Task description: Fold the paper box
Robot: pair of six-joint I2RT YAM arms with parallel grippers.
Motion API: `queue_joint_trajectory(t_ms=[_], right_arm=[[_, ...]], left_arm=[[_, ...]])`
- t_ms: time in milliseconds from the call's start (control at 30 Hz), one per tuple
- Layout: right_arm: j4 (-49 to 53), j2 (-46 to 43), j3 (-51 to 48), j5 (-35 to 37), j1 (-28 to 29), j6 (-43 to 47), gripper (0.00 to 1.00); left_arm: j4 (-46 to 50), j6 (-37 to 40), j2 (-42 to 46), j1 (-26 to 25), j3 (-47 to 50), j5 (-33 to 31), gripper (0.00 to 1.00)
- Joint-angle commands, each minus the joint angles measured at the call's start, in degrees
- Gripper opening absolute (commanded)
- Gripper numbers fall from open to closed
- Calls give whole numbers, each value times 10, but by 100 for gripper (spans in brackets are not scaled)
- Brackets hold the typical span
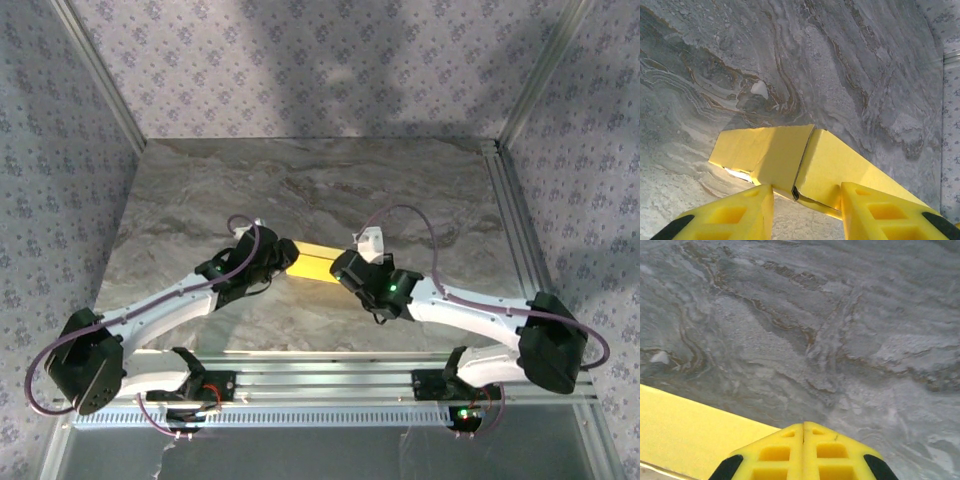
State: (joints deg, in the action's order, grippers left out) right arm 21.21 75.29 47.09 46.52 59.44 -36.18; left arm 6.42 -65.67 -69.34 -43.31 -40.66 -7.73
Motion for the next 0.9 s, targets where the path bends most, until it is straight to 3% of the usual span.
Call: queue_joint_trajectory(t_ms=[0,133,300,433,567,733,867], right_arm=[[129,22,-15,-23,25,-3,0],[129,-37,13,-20,26,32,2],[114,-151,33,-79,6,26,36],[106,-216,9,-218,-62,-97,56],[39,-257,-55,-345,-111,-217,58],[-8,-264,-96,-405,-121,-295,59],[-31,-252,-112,-424,-131,-301,59]], left_arm=[[75,-2,-3,-5,28,-8,38],[70,0,7,-5,35,-11,38],[61,1,16,-6,42,-12,38],[47,-6,25,-11,60,-16,38],[25,-19,47,-21,91,-35,38],[17,-44,81,-45,138,-71,38],[-15,-71,88,-65,184,-80,38]])
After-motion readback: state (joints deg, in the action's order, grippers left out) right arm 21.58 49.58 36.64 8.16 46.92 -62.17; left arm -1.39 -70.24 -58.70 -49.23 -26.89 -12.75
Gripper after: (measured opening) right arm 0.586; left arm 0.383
